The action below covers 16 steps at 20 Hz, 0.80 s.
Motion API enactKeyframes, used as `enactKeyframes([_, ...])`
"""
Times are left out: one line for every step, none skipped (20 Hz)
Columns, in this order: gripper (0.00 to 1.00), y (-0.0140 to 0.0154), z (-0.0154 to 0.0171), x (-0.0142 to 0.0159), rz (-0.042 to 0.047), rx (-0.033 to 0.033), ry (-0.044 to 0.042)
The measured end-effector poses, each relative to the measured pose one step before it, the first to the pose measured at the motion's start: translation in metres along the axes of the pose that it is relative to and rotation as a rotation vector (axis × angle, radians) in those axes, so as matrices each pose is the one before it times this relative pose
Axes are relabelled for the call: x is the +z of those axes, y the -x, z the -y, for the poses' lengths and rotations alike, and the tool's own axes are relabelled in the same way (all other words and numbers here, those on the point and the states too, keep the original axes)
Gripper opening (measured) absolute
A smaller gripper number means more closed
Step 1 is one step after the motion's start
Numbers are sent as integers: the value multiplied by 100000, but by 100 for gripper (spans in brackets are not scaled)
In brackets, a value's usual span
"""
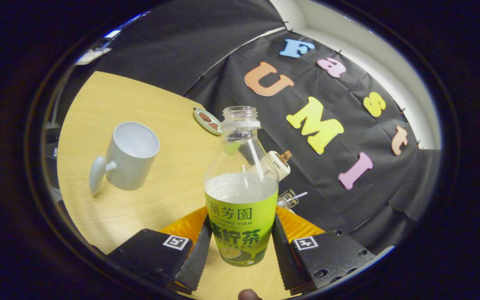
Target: Take the bottle from table, then pour the juice into the cup, finally place the bottle on the coaster
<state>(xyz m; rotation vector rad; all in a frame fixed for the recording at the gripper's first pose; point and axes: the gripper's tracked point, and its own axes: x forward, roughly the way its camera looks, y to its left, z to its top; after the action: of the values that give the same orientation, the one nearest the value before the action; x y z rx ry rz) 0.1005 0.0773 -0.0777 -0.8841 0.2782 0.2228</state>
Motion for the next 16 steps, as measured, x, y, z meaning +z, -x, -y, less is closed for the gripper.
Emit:
enactKeyframes([77,19,-167,229,68,-805,3257])
enactKeyframes([77,-149,-18,271,-60,-575,2892])
enactKeyframes([77,-104,98,87,-287,-659,2764])
enactKeyframes([77,-25,86,118,-235,-908,3091])
enactKeyframes([77,-62,232,108,-141,-1455,3324])
enactKeyframes([77,48,249,100,-66,-1740,3372])
enactKeyframes([77,-86,81,139,-256,-1610,3655])
enactKeyframes([77,-55,129,156,48,-1599,3801])
enactKeyframes([77,29,-67,157,166,-1482,3607])
enactKeyframes([77,-60,-34,222,343,-1186,3266])
enactKeyframes([77,-52,-58,305,379,-831,2766])
enactKeyframes([77,-49,-128,292,311,-616,2324])
enactKeyframes([77,-78,-199,256,243,-409,1821])
enactKeyframes([77,112,-140,202,379,-251,1489])
enactKeyframes([77,52,16,64,-254,-382,1346])
enactKeyframes([77,91,27,131,-61,-344,1282])
